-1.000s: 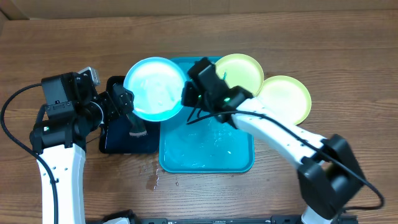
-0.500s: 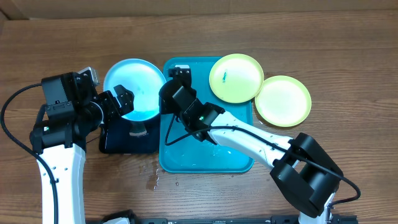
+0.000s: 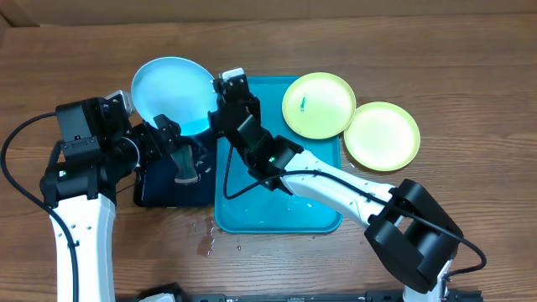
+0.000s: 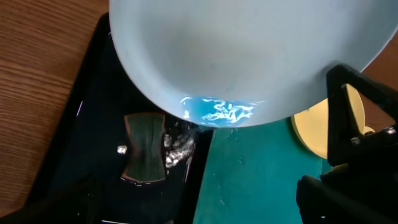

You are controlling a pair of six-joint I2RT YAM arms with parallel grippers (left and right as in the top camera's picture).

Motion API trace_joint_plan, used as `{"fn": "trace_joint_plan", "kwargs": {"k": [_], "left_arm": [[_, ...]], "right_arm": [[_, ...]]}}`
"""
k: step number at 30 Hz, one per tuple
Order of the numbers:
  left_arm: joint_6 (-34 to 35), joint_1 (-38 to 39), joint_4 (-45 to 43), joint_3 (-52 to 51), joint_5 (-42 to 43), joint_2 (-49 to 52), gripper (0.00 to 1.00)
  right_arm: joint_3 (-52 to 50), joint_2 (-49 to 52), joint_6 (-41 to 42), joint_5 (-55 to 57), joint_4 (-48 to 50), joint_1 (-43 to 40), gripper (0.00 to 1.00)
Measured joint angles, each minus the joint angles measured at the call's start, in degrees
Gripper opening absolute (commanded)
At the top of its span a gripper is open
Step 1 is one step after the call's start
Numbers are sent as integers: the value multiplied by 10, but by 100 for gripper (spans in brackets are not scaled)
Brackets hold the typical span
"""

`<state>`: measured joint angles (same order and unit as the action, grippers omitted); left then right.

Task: Clean dirty plates on tray and stack at the side
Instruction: 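Lift the white plate by its rim with the right gripper, then swing the white plate right over the yellow plate beside the tray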

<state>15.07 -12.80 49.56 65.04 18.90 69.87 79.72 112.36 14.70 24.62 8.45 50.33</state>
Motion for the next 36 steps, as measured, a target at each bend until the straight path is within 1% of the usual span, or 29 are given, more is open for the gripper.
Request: {"fn": "trace_joint_plan", "kwargs": {"k": [14, 23, 33, 36], "left_arm": [[0, 0, 0, 0, 0, 0, 100], [0, 0, 0, 0, 0, 0, 100], [0, 0, 0, 0, 0, 0, 100], [0, 0, 0, 0, 0, 0, 100]], "right_arm": [[0, 0, -133, 11, 122, 0, 4], [0, 0, -170, 12, 179, 6, 4], [0, 0, -276, 13, 258, 12, 4], [0, 0, -296, 13, 276, 16, 4]]}}
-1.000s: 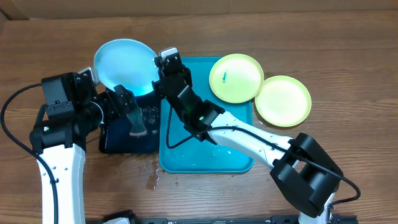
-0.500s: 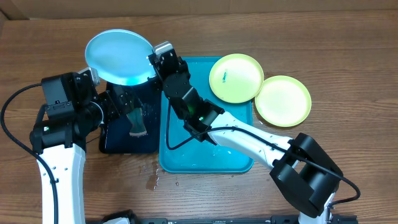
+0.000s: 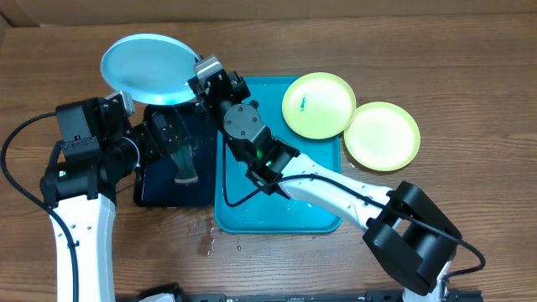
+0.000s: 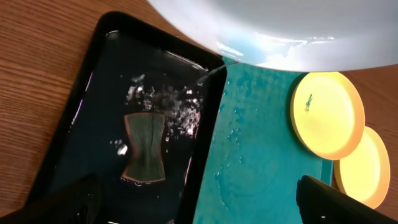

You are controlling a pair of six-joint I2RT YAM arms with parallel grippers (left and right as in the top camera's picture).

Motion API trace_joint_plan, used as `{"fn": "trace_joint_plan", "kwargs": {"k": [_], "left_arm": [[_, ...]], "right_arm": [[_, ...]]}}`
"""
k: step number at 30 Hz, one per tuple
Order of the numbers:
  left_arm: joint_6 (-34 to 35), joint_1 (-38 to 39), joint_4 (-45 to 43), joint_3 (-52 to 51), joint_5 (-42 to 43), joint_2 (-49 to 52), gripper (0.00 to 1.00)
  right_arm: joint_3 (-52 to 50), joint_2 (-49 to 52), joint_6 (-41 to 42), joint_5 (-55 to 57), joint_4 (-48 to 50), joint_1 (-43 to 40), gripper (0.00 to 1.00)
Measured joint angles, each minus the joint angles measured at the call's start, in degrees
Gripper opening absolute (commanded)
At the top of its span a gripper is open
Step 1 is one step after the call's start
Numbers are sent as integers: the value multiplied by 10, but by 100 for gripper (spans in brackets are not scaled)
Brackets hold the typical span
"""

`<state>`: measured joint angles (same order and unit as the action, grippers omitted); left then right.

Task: Clean dirty plates on tray and stack at the side
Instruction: 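Swing the white plate right over the yellow plate beside the tray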

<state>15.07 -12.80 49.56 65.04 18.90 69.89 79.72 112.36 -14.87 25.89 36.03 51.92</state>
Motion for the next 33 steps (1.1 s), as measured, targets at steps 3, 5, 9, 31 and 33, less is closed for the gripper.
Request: {"fn": "trace_joint_plan", "kwargs": {"k": [3, 5, 9, 31, 33], "left_arm": [[0, 0, 0, 0, 0, 0, 100], [0, 0, 0, 0, 0, 0, 100], [0, 0, 0, 0, 0, 0, 100], [0, 0, 0, 0, 0, 0, 100], [0, 0, 0, 0, 0, 0, 100]], "right_arm": [[0, 0, -10, 0, 4, 3, 4], [0, 0, -15, 0, 4, 3, 4], [0, 0, -19, 0, 4, 3, 4], [0, 0, -19, 20, 4, 3, 4], [0, 0, -19, 20, 4, 3, 4]]}}
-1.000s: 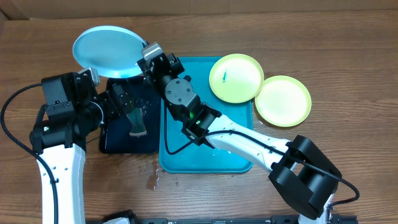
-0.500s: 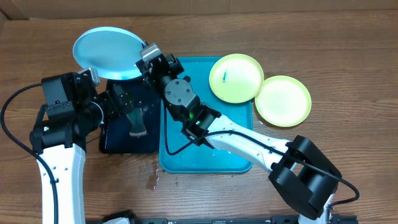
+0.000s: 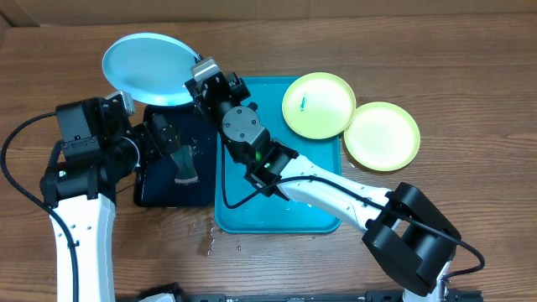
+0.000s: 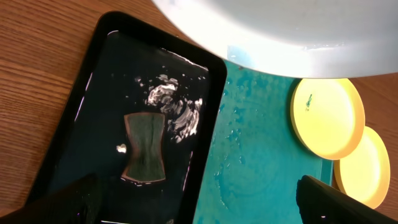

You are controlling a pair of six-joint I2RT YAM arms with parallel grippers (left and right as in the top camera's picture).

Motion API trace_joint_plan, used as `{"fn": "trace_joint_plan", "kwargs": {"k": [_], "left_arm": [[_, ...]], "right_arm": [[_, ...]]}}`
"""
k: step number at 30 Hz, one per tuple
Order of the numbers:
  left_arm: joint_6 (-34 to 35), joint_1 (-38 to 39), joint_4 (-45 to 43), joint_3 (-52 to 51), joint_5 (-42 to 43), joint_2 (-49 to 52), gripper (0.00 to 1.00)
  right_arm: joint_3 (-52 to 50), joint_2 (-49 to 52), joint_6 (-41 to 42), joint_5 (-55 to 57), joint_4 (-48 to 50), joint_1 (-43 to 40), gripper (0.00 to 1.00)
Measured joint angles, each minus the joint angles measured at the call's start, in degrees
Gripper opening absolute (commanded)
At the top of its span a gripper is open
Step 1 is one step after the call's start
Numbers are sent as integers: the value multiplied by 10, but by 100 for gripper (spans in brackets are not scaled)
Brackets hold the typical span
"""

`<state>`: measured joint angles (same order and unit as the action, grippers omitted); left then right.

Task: Clean dirty plates on tray and stack at the side
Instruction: 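Swing the white plate right over the yellow plate beside the tray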

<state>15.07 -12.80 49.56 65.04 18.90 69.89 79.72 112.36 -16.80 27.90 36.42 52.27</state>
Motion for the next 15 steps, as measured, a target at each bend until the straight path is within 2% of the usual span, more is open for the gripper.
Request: {"fn": "trace_joint_plan", "kwargs": {"k": [7, 15], "left_arm": [[0, 0, 0, 0, 0, 0, 100], [0, 0, 0, 0, 0, 0, 100]], "right_arm": [[0, 0, 3, 0, -9, 0, 4], [0, 0, 56, 1, -119, 0, 4]]}}
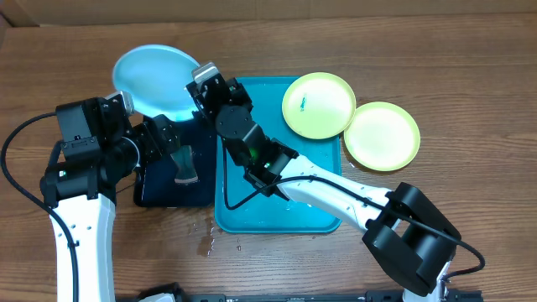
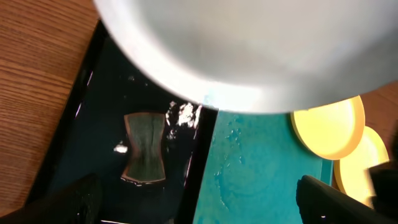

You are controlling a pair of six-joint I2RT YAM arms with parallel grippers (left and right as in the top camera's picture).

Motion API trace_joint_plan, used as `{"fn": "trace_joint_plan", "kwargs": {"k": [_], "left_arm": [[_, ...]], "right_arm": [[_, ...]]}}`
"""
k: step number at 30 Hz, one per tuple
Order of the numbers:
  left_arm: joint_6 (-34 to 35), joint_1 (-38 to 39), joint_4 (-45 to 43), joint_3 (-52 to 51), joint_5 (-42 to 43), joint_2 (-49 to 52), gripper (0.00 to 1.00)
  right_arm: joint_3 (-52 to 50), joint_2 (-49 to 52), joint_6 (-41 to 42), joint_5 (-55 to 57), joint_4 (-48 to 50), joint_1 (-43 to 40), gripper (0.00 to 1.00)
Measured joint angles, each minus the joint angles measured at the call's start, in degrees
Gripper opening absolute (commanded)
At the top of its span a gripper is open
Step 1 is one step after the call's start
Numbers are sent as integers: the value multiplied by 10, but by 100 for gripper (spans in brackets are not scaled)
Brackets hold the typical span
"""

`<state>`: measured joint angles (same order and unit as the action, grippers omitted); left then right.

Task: Clean dirty plates on tray and stack at the side
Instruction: 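Swing the white plate right over the yellow plate beside the tray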

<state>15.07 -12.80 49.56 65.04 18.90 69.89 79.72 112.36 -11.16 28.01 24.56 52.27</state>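
Note:
My right gripper point(image 1: 201, 84) is shut on the rim of a light blue plate point(image 1: 153, 77), holding it tilted over the far end of the black water tray point(image 1: 153, 191). In the left wrist view the blue plate point(image 2: 249, 50) fills the top, wet underneath. A dark sponge point(image 1: 185, 164) lies in the black tray, also seen as the sponge point(image 2: 144, 147) from the wrist. My left gripper point(image 1: 174, 141) hangs open above the tray; the left gripper point(image 2: 202, 202) holds nothing. A yellow-green plate point(image 1: 319, 105) with a green smear rests on the teal tray's corner.
The teal tray point(image 1: 285, 205) is wet and lies right of the black tray. A second yellow-green plate point(image 1: 382, 136) sits on the table beside the first. Water drops mark the wood at the teal tray's front left corner point(image 1: 210, 239).
The blue plate in my right gripper has shifted a little to the right and toward the black tray, and now fills more of the left wrist view. The left gripper has not moved.
At first my right gripper held the blue plate tilted over the edge between the two trays, dripping water. Then the plate was farther left and back, past the black tray's far end, and stayed there. Now it has come back slightly over the tray.

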Motion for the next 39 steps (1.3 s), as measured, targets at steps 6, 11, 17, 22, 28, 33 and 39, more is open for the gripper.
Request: {"fn": "trace_joint_plan", "kwargs": {"k": [6, 11, 17, 22, 28, 33, 39], "left_arm": [[0, 0, 0, 0, 0, 0, 100], [0, 0, 0, 0, 0, 0, 100], [0, 0, 0, 0, 0, 0, 100], [0, 0, 0, 0, 0, 0, 100], [0, 0, 0, 0, 0, 0, 100], [0, 0, 0, 0, 0, 0, 100], [0, 0, 0, 0, 0, 0, 100]], "right_arm": [[1, 0, 90, 1, -148, 0, 4], [1, 0, 174, 0, -230, 0, 4], [1, 0, 237, 2, -235, -3, 4], [1, 0, 344, 5, -263, -20, 4], [1, 0, 435, -23, -319, -68, 4], [1, 0, 478, -64, -384, -116, 4], [1, 0, 554, -88, -461, -183, 4]]}}
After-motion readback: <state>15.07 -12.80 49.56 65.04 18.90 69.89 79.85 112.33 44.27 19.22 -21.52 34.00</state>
